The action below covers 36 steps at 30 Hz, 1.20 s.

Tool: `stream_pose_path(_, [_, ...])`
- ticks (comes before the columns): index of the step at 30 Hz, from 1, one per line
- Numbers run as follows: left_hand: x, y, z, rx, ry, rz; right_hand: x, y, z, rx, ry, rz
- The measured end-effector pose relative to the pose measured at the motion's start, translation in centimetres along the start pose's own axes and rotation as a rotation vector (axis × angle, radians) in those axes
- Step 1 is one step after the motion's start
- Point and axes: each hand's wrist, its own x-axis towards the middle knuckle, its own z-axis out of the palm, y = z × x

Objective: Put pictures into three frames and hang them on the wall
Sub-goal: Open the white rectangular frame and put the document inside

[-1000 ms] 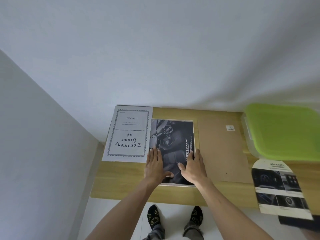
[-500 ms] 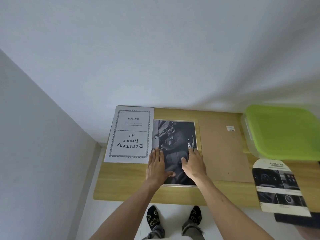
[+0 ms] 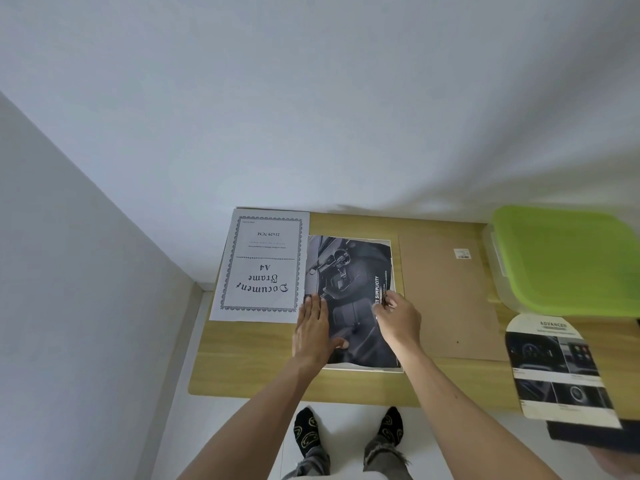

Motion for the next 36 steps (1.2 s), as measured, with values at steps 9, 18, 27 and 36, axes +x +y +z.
stream_pose_path(9, [-0.6, -1.0, -0.5, -0.163, 0.057, 0.047, 1.6, 0.1, -1.8, 0.223, -0.013, 0.25])
stream_pose_path(18, [-2.8, -2.6, -1.6, -0.423, 0.239, 0.001, 2.5, 0.6, -3.3, 0.571, -0.321, 0.402])
stream_pose_path(27, [-4.8, 2.5, -2.8, -1.12, 0.399, -0.293, 2.1, 0.5, -6.6, 0.934, -0.353, 0.383])
stream_pose_path(36, [-6.1, 6.8, -2.8, -1.377, 0.474, -0.31, 2.1, 3.1, -12.1, 0.936, -0.474, 0.299])
